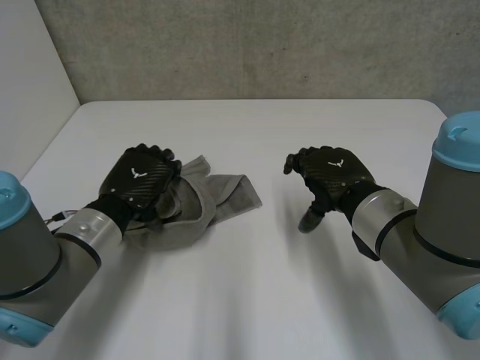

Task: Fold the towel.

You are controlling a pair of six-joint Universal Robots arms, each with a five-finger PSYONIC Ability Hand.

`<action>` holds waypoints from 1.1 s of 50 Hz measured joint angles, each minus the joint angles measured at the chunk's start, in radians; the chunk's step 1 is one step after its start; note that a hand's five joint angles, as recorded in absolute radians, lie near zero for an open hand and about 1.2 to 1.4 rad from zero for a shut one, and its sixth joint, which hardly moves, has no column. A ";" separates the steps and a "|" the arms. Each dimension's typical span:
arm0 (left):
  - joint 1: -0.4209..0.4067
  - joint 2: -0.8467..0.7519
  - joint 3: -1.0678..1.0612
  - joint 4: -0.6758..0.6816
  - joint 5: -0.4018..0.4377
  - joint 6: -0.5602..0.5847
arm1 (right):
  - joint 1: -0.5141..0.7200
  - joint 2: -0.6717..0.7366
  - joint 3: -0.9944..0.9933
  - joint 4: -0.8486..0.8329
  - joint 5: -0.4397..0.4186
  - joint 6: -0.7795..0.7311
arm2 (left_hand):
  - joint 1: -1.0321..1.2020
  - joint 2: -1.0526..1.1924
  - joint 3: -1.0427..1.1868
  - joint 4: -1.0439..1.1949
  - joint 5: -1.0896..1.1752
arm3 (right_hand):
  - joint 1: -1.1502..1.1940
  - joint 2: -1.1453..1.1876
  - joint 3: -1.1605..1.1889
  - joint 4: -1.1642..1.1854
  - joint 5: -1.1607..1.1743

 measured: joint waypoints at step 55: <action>0.112 -0.024 -0.068 0.027 0.206 -0.083 | 0.271 0.451 -0.381 -0.091 0.152 0.241 | -0.040 -0.042 -0.044 -0.043 -0.039 | 0.889 0.865 0.901 0.924 0.954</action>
